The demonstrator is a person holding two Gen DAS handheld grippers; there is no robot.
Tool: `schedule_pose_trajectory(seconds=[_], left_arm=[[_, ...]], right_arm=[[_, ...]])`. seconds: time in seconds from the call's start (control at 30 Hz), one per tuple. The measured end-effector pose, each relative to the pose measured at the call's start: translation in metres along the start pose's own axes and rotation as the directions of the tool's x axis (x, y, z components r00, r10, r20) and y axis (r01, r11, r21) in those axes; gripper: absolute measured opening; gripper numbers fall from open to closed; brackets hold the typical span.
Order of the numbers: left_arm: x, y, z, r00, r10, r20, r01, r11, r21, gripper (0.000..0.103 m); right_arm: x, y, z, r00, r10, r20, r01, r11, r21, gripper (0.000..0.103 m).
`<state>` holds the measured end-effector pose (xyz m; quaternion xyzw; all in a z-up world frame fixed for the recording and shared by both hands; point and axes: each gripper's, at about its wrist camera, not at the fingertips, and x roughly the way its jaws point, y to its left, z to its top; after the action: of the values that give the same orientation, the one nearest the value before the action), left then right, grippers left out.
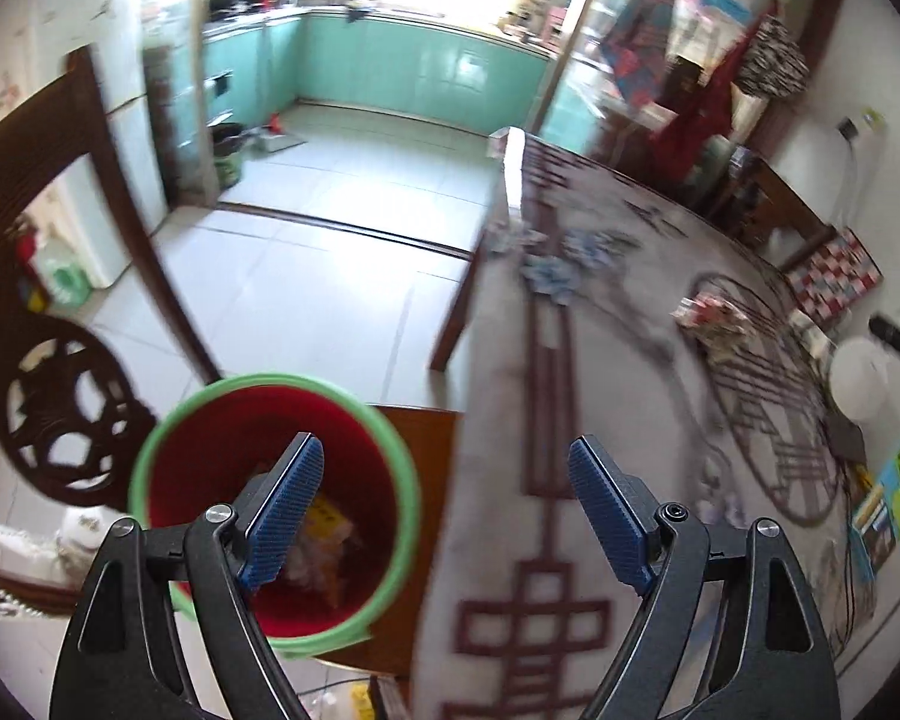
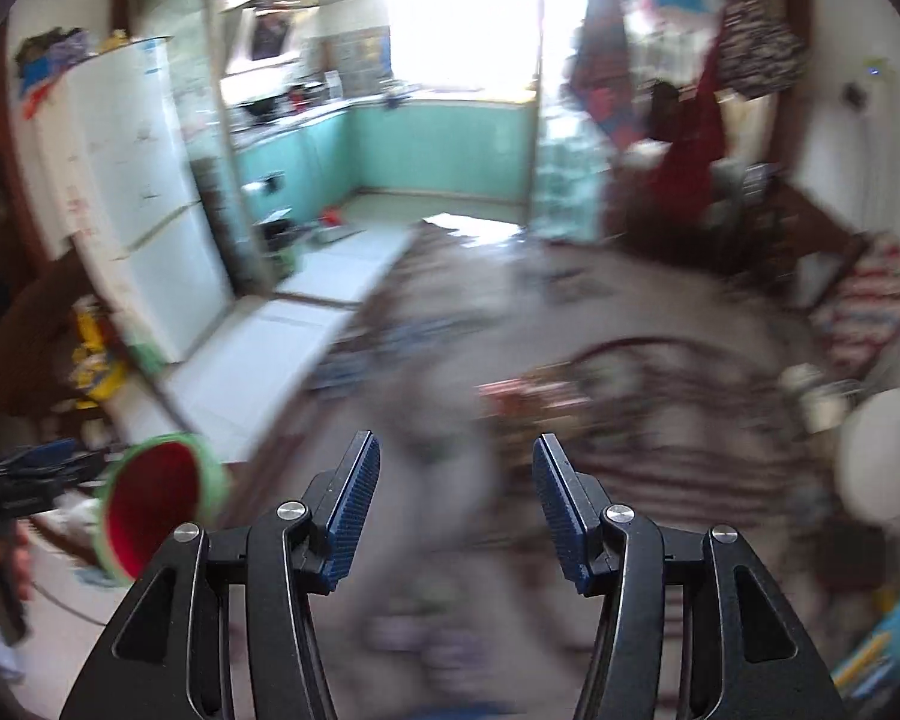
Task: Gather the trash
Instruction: 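Open the left gripper over the bucket while the right drops the brown paper in, then grasp the stacked patterned paper cups with the right gripper while the left grasps pink crumpled paper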
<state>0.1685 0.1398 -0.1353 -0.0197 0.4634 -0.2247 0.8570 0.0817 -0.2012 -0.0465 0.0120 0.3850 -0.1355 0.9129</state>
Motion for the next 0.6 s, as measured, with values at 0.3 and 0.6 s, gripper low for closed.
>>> schedule_pose_trajectory(seconds=[0.3,0.6], left_arm=[[0.024,-0.126,0.003,0.999,-0.04,-0.036,0.043,0.993,0.113,0.084],[0.061,-0.222,0.02,0.999,-0.013,-0.049,0.018,0.994,0.108,0.084]], right_arm=[[0.051,-0.255,0.046,0.97,-0.221,-0.104,0.227,0.972,0.052,0.059],[0.211,-0.362,0.029,0.906,-0.225,-0.359,0.237,0.971,-0.01,0.059]])
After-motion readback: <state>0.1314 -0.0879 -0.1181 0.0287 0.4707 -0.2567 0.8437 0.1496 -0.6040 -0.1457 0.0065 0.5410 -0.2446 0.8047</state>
